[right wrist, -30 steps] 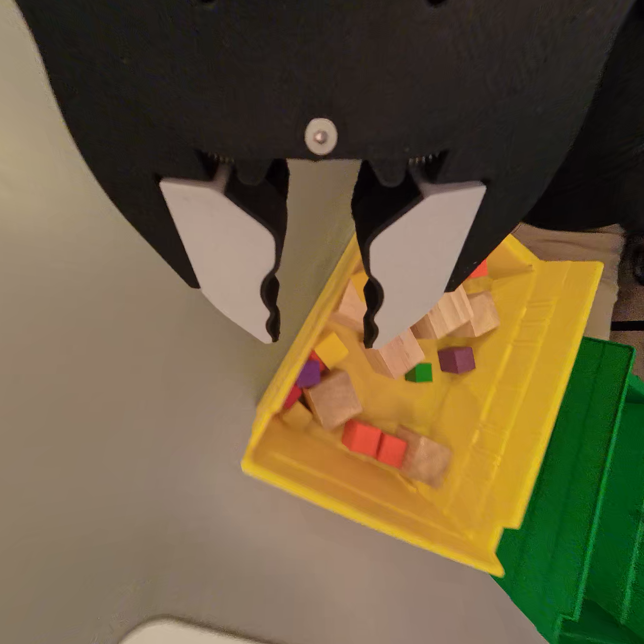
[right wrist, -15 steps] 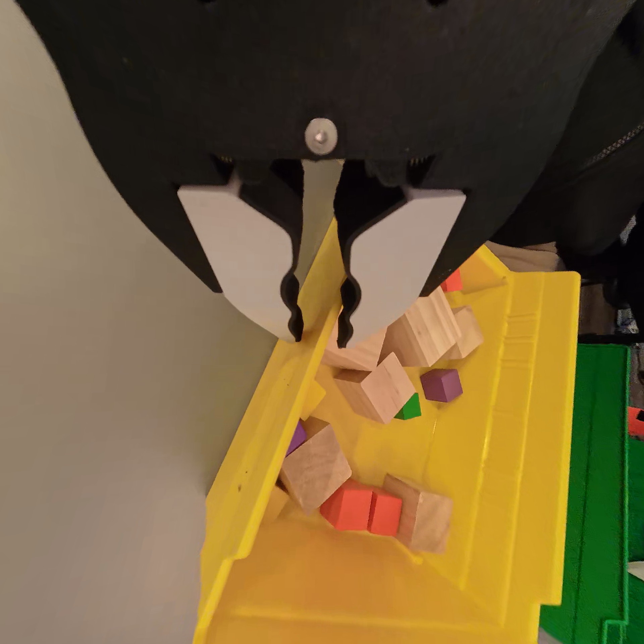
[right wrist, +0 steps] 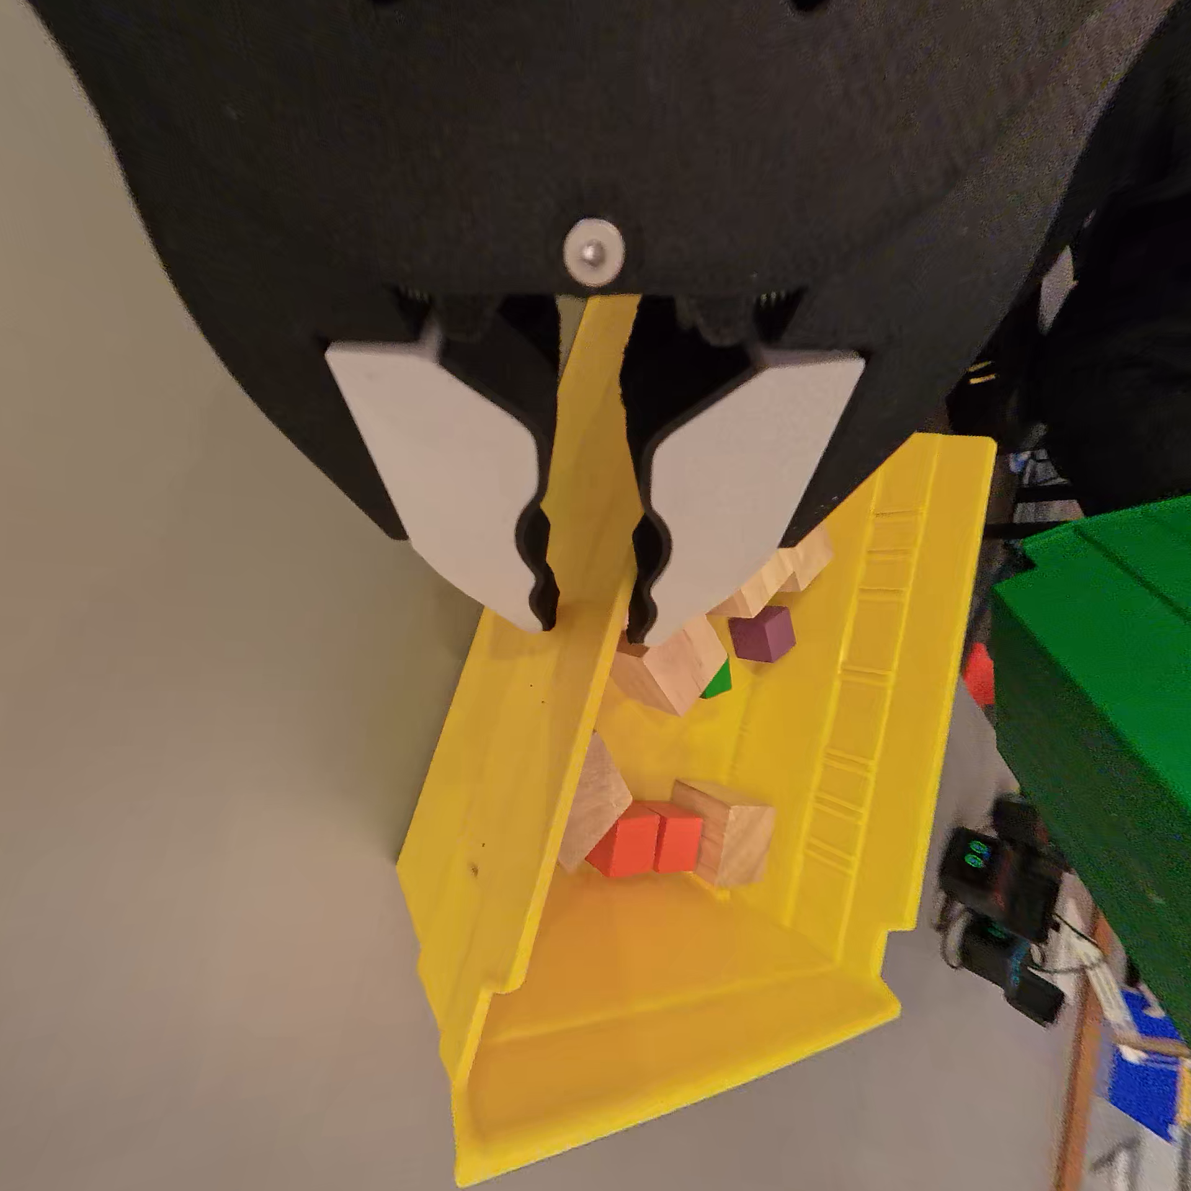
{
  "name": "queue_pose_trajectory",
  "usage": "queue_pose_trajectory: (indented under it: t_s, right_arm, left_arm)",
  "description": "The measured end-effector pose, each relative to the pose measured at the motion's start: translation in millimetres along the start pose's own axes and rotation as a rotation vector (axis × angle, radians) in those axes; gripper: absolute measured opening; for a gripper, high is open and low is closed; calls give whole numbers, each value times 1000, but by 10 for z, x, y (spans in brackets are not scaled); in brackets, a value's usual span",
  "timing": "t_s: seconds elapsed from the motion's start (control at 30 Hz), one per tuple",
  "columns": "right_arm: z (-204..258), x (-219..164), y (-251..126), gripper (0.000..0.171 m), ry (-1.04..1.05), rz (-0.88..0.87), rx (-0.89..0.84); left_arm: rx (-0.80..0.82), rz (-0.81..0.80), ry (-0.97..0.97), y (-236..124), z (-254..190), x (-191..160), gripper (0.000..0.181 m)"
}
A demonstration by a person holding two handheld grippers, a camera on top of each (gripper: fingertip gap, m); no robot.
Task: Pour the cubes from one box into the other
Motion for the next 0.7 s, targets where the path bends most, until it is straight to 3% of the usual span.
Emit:
queue_pose_trajectory:
  t_s: [0.03,0.23,0.4,0.53,0.7]
  right_arm:
    - [87,23,73,17,-1,-7,15]
    - [708,167,568,22,1,-50,116]
    - [1200,94,808,45,27,3,295]
    - [1170,170,558,50,-7,-54,318]
    - [716,334,-131,45,3,-210,298]
  left_arm:
    - [-7,-31,18,-98,-69,82,7]
    - [-58,-163,91,-496,-488,415,6]
    - [-117,-200,133,-523,-773,557,5]
    - [-161,-182,144,-317,-969,617,6]
    - [-227,-142,156,212,-1331,677,8]
Point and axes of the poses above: each gripper's, where its closed fingertips meet, y out along the fingers, x out of its top, z = x × y across the jaws, the point moved 1 cm from there along -y, back along the fingers, and after that the axes turned 10 degrees about -x, right-handed, at the moved point
